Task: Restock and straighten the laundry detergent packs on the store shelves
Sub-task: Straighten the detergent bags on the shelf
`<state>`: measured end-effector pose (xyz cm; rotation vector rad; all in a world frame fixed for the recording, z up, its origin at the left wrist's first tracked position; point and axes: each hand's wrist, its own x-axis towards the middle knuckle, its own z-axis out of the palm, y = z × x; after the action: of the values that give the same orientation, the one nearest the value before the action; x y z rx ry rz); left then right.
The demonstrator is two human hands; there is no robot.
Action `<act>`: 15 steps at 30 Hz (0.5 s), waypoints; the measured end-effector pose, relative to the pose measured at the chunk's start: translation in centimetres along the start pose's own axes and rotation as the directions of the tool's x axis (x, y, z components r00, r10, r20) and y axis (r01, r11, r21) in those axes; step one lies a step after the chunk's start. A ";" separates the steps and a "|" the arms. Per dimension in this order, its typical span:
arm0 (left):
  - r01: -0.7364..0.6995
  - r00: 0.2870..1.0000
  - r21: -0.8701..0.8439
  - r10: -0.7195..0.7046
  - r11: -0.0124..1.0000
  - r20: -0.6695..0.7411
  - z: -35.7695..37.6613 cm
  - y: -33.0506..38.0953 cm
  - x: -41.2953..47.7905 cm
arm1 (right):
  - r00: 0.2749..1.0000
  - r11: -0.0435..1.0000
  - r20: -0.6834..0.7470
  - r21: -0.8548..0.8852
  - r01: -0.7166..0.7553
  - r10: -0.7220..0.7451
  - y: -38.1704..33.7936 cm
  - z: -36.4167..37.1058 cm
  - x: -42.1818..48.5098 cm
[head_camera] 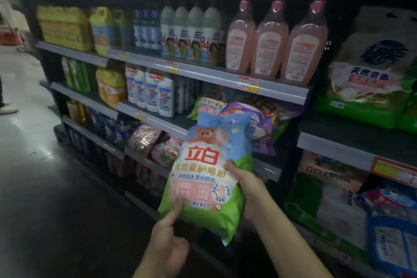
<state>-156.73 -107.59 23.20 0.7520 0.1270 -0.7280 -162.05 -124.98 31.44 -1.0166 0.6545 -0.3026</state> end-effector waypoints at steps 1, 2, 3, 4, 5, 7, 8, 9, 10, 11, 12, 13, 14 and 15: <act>-0.018 1.000 0.024 0.019 1.000 -0.015 0.4 0.9 1.4 | 1.000 1.000 0.011 -0.011 0.002 -0.002 -0.5 0.8 1.2; -0.032 0.999 0.040 0.033 0.999 -0.031 1.0 1.8 2.8 | 1.000 1.000 0.021 -0.017 0.016 -0.016 -1.0 1.4 2.6; -0.046 0.998 0.055 0.049 0.997 -0.047 1.5 2.9 4.3 | 0.999 0.999 0.017 -0.027 0.033 -0.032 -1.6 2.1 4.1; -0.051 0.996 0.048 0.054 0.998 -0.074 2.2 4.0 6.0 | 0.998 0.998 0.025 -0.033 0.058 -0.057 -2.3 2.8 5.5; -0.057 0.995 0.067 0.062 0.996 -0.078 2.9 5.1 7.6 | 0.996 0.995 0.028 -0.041 0.091 -0.090 -3.3 3.6 7.0; -0.095 0.992 0.090 0.102 0.991 -0.074 4.7 7.0 11.2 | 0.986 0.984 0.013 -0.064 0.165 -0.164 -5.6 5.7 10.5; -0.138 0.987 0.095 0.145 0.986 -0.075 6.0 8.0 12.9 | 0.976 0.973 -0.029 -0.094 0.213 -0.217 -6.8 7.0 12.8; -0.188 0.978 0.130 0.198 0.973 -0.065 7.5 9.1 14.6 | 0.961 0.957 -0.083 -0.148 0.250 -0.264 -8.2 8.4 14.9; -0.238 0.965 0.203 0.254 0.950 -0.061 8.8 10.5 16.8 | 0.937 0.934 -0.137 -0.207 0.290 -0.321 -9.7 9.7 17.8; -0.294 0.948 0.283 0.316 0.913 -0.037 10.1 12.0 19.2 | 0.905 0.899 -0.173 -0.286 0.333 -0.390 -11.3 10.7 20.7; -0.356 0.925 0.328 0.380 0.875 -0.011 11.2 13.4 21.6 | 0.879 0.855 -0.183 -0.384 0.348 -0.440 -12.7 11.8 22.2; -0.414 0.901 0.357 0.432 0.837 0.031 12.0 14.8 23.9 | 0.867 0.814 -0.182 -0.475 0.335 -0.463 -13.9 12.7 22.5; -0.441 0.883 0.439 0.466 0.783 0.055 12.8 16.0 25.9 | 0.853 0.763 -0.171 -0.557 0.329 -0.493 -14.6 13.2 23.2; -0.416 0.856 0.635 0.515 0.650 0.034 13.1 16.6 27.7 | 0.843 0.700 -0.158 -0.646 0.304 -0.513 -14.5 13.2 23.4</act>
<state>-127.12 -123.34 32.67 1.4239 -0.1902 -0.1861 -134.75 -135.49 40.11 -1.7705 0.8447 -0.7096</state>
